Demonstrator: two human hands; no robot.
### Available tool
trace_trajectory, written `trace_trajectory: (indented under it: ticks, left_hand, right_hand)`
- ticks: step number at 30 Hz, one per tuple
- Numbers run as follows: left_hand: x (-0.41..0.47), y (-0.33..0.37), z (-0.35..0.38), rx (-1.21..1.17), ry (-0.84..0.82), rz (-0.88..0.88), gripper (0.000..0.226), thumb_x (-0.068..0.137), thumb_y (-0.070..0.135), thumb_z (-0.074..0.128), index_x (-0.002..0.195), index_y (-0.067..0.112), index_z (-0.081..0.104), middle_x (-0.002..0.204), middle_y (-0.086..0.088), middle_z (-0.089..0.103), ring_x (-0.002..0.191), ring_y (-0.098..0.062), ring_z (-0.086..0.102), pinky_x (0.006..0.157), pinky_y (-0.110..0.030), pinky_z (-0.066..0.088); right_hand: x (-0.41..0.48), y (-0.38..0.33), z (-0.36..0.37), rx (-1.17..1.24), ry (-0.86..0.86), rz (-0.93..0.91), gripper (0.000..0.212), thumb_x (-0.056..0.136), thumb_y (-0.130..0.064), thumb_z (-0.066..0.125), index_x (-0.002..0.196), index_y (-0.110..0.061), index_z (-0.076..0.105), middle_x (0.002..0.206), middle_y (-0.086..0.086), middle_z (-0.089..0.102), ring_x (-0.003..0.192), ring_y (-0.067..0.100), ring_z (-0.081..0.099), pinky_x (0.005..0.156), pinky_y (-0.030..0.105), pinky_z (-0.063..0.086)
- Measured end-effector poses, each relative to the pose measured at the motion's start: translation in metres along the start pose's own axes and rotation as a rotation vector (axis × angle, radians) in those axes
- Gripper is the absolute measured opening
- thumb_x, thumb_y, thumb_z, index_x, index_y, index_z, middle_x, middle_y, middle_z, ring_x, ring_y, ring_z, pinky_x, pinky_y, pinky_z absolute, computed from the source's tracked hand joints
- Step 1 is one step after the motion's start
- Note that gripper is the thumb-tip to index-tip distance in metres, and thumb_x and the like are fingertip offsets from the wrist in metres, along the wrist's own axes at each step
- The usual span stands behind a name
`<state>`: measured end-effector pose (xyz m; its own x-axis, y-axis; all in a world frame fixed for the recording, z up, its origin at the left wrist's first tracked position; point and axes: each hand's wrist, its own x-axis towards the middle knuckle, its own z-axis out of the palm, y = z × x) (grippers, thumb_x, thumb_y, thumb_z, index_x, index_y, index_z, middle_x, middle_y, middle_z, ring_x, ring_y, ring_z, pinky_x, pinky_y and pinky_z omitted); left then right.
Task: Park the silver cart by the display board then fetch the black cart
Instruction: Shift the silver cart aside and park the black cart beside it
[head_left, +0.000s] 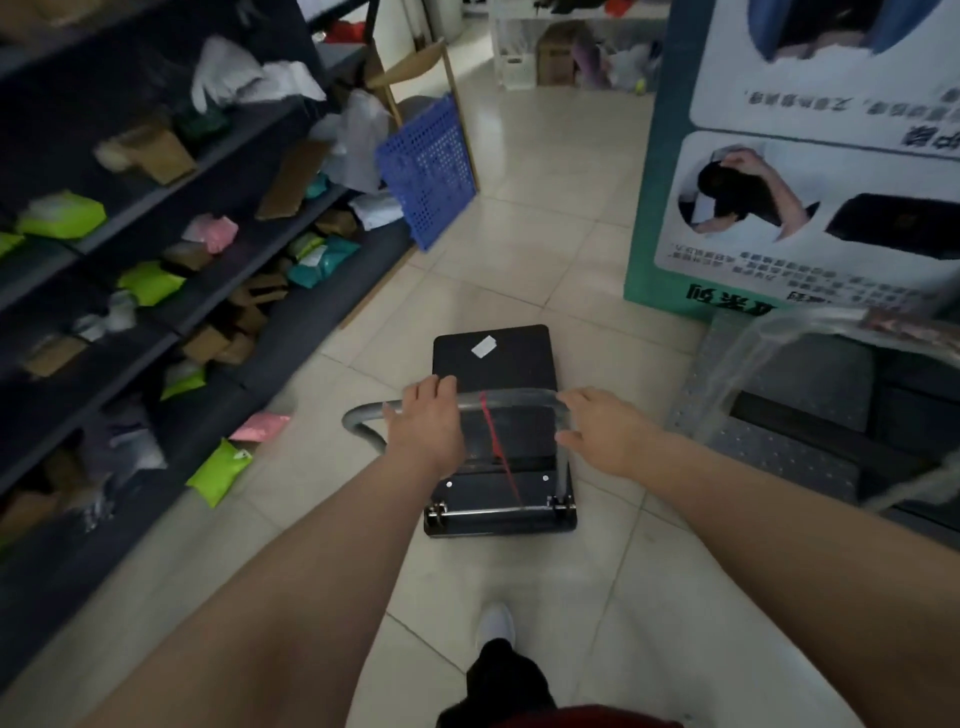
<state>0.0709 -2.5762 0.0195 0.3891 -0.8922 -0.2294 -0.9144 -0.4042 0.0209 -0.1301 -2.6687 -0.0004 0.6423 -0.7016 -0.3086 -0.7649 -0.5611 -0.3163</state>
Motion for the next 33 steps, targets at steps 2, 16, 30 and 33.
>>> trace_trajectory:
  ticks: [2,16,30,33]
  left_hand:
    - [0.012,-0.032,0.003,0.011,-0.037,-0.023,0.063,0.083,0.017,0.059,0.138,0.019,0.03,0.142,-0.004,0.035,0.131,-0.028,0.032,0.105,-0.055,0.032]
    - [0.06,-0.092,0.034,-0.035,-0.305,-0.086,0.031,0.094,0.02,0.052,0.123,0.018,0.044,0.128,-0.009,0.048,0.122,-0.033,0.04,0.099,-0.052,0.041]
    - [0.064,-0.003,0.041,0.019,-0.309,-0.152,0.038,0.087,0.015,0.062,0.118,0.018,0.041,0.12,-0.007,0.048,0.116,-0.03,0.043,0.09,-0.049,0.046]
    - [0.067,0.017,0.041,0.017,-0.29,-0.126,0.037,0.088,0.014,0.061,0.118,0.019,0.041,0.121,-0.006,0.049,0.116,-0.03,0.043,0.087,-0.047,0.045]
  right_hand:
    - [0.023,-0.024,0.007,-0.009,0.005,0.005,0.06,0.093,-0.041,0.047,0.144,-0.014,0.03,0.145,0.009,0.038,0.13,0.029,0.038,0.104,0.042,0.038]
    - [0.081,-0.047,0.033,-0.028,-0.055,0.167,0.043,0.093,-0.051,0.037,0.119,-0.019,0.049,0.119,0.005,0.051,0.113,0.026,0.044,0.087,0.041,0.041]
    - [0.058,0.025,0.009,-0.014,-0.052,0.167,0.043,0.095,-0.047,0.038,0.121,-0.014,0.049,0.121,0.009,0.051,0.113,0.027,0.043,0.094,0.042,0.042]
    - [0.047,0.044,0.01,-0.008,-0.021,0.179,0.044,0.095,-0.048,0.037,0.12,-0.014,0.049,0.12,0.009,0.052,0.112,0.027,0.044,0.095,0.043,0.042]
